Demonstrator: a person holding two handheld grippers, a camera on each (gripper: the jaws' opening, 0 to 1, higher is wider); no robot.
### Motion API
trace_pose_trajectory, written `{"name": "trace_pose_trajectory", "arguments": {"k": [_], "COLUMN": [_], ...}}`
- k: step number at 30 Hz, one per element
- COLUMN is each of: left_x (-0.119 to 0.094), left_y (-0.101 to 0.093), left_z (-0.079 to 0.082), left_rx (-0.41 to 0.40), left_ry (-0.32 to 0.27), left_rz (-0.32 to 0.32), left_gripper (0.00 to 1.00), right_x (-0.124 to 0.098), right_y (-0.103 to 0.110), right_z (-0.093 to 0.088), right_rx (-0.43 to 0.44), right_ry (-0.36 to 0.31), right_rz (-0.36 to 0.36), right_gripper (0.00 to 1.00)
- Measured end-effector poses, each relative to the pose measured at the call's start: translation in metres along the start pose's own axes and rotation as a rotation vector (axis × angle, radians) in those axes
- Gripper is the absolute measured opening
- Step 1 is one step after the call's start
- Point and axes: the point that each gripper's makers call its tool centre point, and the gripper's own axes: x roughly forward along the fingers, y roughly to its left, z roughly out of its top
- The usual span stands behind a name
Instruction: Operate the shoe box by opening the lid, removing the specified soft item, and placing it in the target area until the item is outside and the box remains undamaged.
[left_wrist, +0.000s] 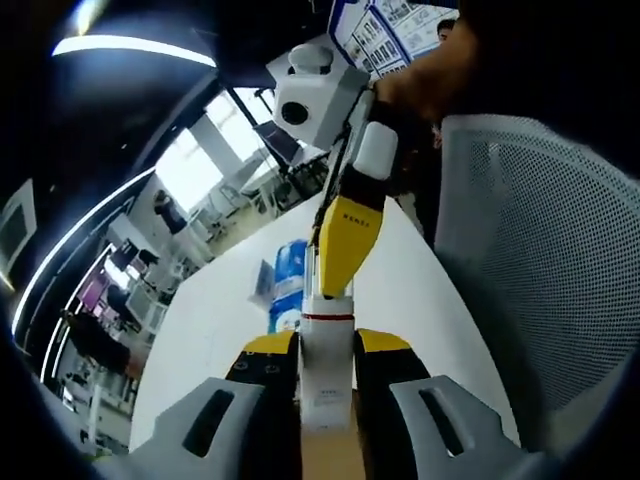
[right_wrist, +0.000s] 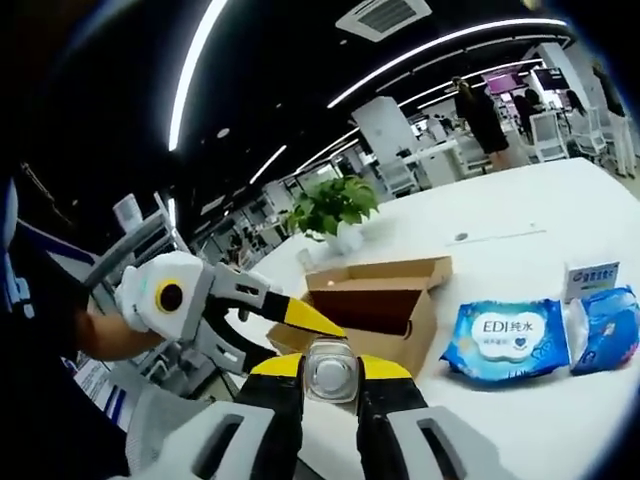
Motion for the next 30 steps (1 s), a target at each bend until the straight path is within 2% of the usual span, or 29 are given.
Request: {"name": "trace_pose_trajectory", "arguments": {"k": [18, 23, 30], "left_x": [-0.020, -0.028, -0.042], "left_y": [0.008, 0.009, 0.011], "left_z": [-0.033, -0.043, -0.055], "left_rx": [-0.208, -0.325, -0.439], "left_ry": [0.042, 0.045, 0.049], "left_rz": [0.082, 0.113, 0.158], "left_gripper": [0.29, 0.36, 0.41], "right_x": [0.003, 0.003, 0.001], "right_y": [-0.011, -0.014, -0.023], "right_z": [0.009, 0.010, 0.015], "right_rx": [-0.165, -0.224, -0.322], "right_ry": [0.086, 0.116, 0.161], "right_rz": [0.003, 0.003, 0.003], "right_gripper": [0.15, 0.15, 0.15]}}
